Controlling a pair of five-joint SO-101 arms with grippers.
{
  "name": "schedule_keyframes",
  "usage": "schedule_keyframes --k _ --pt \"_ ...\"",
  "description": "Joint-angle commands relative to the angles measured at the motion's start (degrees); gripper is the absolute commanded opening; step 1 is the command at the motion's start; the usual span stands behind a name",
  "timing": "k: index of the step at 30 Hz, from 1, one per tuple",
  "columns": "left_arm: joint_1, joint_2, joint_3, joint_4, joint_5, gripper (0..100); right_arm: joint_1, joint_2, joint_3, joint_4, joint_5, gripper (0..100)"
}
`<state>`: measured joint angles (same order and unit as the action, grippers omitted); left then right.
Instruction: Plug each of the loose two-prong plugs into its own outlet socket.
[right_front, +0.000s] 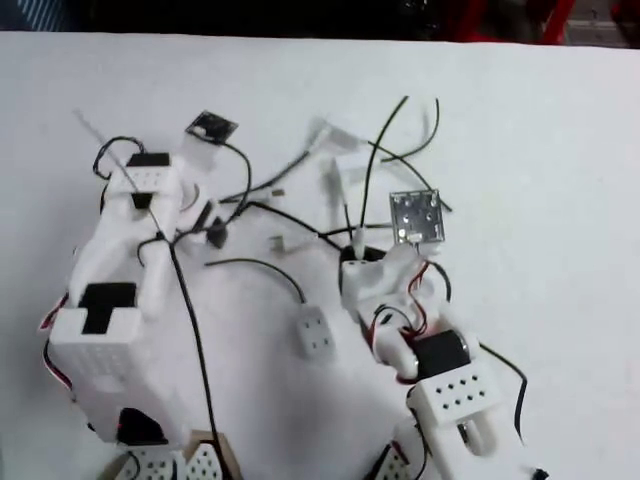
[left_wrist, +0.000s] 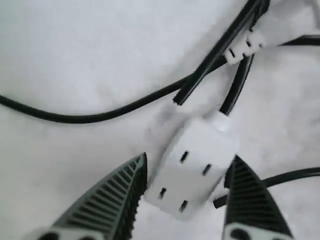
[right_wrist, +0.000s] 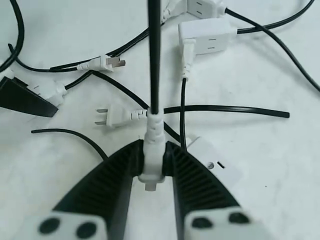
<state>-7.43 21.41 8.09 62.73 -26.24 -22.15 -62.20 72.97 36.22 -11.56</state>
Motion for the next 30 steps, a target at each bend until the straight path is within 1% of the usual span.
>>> schedule_keyframes --k 1,4,8,11,13,16,20,24,28,30 --pt "0.75 -0.40 -4.57 3.96 -0.70 13 0.57 -1.27 -0.09 -0.92 -0.26 1.7" --pt "1.45 -0.48 -7.03 8.35 -0.79 8 0.57 -1.19 -0.09 -0.92 -0.26 1.7" --pt "2.33 -1.36 -9.76 13.45 -0.79 5 0.57 -1.19 -0.09 -0.92 -0.26 1.7" --pt "4.18 -5.32 -9.76 17.32 -0.79 3 0.57 -1.19 -0.09 -0.92 -0.26 1.7" --pt "5.85 -9.45 -8.09 19.16 -0.70 2 0.57 -1.19 -0.09 -0.92 -0.26 1.7" --pt "8.84 -17.45 -1.49 19.08 -0.70 2 0.57 -1.19 -0.09 -0.92 -0.18 1.7" --pt "12.70 -29.76 11.60 15.03 -0.70 2 0.66 -1.19 -0.09 -0.92 -0.09 1.7" --pt "14.29 -39.87 25.93 8.26 -0.70 2 0.66 -1.19 -0.09 -0.92 -0.09 1.7" --pt "14.20 -44.62 37.98 -0.09 -0.88 3 0.66 -1.19 0.00 -0.92 -0.26 1.7" --pt "14.20 -44.70 42.46 -3.69 -2.99 7 0.66 -1.27 0.18 -0.92 -0.26 1.7"
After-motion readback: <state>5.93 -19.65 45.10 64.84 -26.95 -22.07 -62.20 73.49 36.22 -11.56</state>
